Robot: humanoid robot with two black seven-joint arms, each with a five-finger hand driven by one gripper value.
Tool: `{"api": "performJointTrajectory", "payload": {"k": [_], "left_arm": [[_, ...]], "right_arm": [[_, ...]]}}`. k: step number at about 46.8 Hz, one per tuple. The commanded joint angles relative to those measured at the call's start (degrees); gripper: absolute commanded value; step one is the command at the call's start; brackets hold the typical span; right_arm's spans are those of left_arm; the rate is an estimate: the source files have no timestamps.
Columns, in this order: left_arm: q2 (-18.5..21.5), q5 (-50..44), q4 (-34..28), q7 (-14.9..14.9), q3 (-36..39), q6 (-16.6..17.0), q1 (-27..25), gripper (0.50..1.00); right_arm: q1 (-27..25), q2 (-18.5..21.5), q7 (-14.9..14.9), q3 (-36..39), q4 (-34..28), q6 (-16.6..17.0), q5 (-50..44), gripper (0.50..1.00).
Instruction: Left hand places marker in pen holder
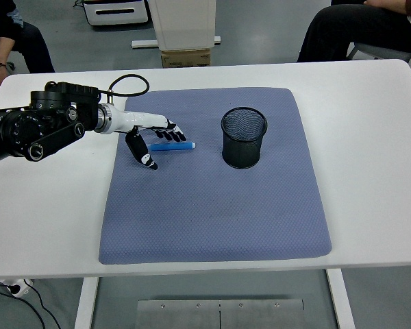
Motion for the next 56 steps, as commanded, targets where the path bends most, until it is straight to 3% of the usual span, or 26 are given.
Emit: {"api": "performJointTrajectory", "payload": {"k": [1, 11, 21, 39, 56], "left_arm": [[0.0, 0.9, 0.0, 0.0, 0.0, 0.1, 0.0, 0.804], [-0.4, 1.2, 0.0, 0.0, 0.0, 0.0, 0.0, 0.751], [-0.4, 2.5, 0.0, 0.0, 0.6, 0.1, 0.0, 0.654], [-0.5, 2.5, 0.0, -0.1, 0.7, 0.2, 0.1, 0.604], [-1.2, 2.5, 0.0, 0.0, 0.7, 0.2, 0.2, 0.590]], "right_arm": [[0.0, 0.0, 0.0, 0.0, 0.0, 0.0, 0.1, 1.000], [0.0, 0.0, 0.0, 0.0, 0.0, 0.0, 0.0, 1.000], [0.0, 0.0, 0.0, 0.0, 0.0, 0.0, 0.0, 1.000], [0.0, 0.0, 0.0, 0.0, 0.0, 0.0, 0.0, 1.000], [0.0, 0.0, 0.0, 0.0, 0.0, 0.1, 0.0, 1.000]]}}
